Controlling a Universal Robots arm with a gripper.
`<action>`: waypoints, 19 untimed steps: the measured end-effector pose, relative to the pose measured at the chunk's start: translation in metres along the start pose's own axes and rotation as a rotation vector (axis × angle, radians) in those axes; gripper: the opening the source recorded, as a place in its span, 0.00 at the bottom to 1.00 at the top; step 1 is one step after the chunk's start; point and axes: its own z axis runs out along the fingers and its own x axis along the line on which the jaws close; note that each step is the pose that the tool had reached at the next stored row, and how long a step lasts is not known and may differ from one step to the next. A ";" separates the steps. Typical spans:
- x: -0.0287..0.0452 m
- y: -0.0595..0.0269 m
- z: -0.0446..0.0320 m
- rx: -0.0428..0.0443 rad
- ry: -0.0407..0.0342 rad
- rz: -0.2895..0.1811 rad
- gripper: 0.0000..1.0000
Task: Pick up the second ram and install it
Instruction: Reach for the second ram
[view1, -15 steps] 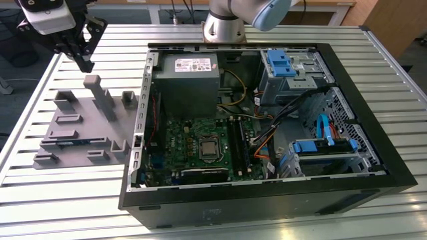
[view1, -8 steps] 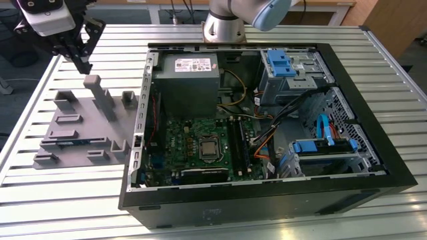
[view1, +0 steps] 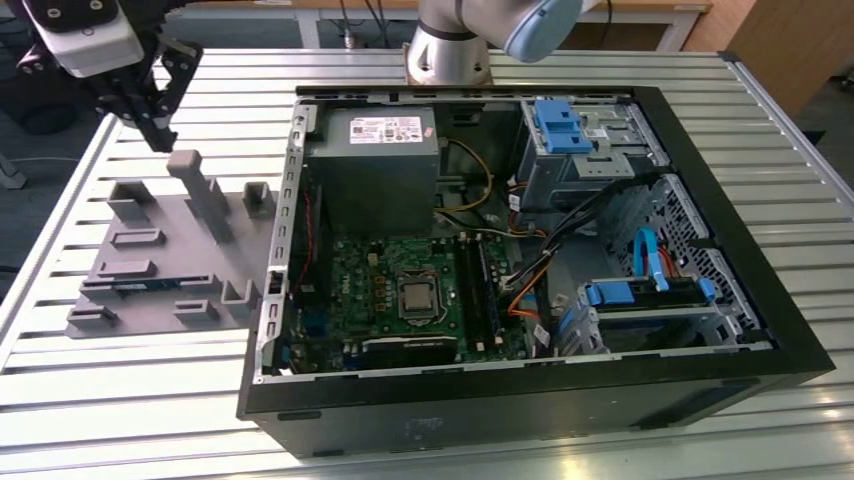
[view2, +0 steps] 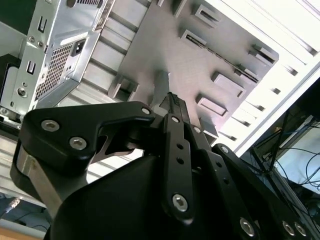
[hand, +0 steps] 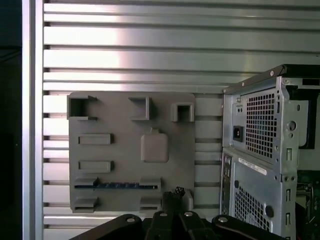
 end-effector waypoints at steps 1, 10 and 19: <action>0.0026 0.0000 0.0000 0.0000 0.0001 0.000 0.11; 0.0201 -0.0030 0.0010 -0.0001 0.0000 -0.004 0.11; 0.0250 -0.0053 0.0014 -0.0001 0.0000 -0.005 0.11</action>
